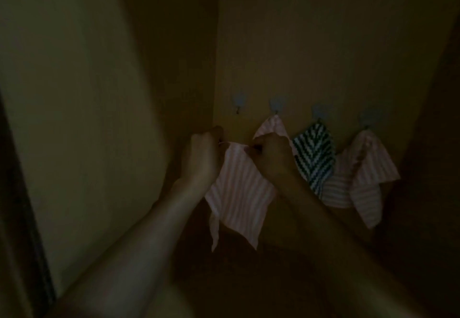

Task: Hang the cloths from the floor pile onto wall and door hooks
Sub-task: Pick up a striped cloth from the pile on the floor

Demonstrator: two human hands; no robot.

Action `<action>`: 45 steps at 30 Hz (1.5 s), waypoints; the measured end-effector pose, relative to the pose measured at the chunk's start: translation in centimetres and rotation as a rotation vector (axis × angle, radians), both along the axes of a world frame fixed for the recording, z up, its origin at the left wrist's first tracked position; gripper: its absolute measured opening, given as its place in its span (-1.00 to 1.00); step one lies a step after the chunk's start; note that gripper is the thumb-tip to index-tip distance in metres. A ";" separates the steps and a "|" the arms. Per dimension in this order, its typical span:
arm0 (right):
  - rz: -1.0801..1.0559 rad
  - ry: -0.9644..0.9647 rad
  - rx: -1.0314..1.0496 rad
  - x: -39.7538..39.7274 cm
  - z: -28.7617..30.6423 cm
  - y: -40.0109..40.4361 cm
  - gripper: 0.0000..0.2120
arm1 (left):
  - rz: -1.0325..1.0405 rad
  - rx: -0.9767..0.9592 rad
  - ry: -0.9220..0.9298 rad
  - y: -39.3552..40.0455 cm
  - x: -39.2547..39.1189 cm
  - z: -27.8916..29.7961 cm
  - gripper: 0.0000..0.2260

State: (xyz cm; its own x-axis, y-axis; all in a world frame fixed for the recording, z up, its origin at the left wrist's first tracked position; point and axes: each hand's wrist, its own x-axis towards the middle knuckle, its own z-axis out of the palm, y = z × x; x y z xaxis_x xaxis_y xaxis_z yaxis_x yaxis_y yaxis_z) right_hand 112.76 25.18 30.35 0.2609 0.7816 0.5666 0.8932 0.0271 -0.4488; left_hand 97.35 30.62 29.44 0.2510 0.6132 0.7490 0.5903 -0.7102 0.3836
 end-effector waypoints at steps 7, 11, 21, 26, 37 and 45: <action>-0.031 -0.074 -0.008 1.7 3.3 5.6 -0.67 | 0.035 0.050 0.033 6.2 3.2 2.1 -0.89; -0.137 -0.142 -0.020 2.8 5.3 9.3 -0.73 | 0.101 0.070 0.036 9.1 4.6 3.9 -0.90; -0.402 -0.426 0.061 4.0 7.6 15.5 -0.82 | 0.057 0.046 0.112 15.8 8.2 6.5 -0.75; -0.361 -0.481 0.072 3.9 5.1 15.3 -0.73 | 0.102 0.005 0.183 15.9 8.9 4.4 -0.76; -0.275 -0.259 0.004 3.1 2.2 11.3 -0.82 | 0.147 -0.054 0.099 11.5 7.2 1.8 -0.80; -0.224 -0.060 -0.228 0.7 -0.7 6.9 -0.74 | 0.104 -0.154 0.127 7.5 2.8 -1.2 -0.77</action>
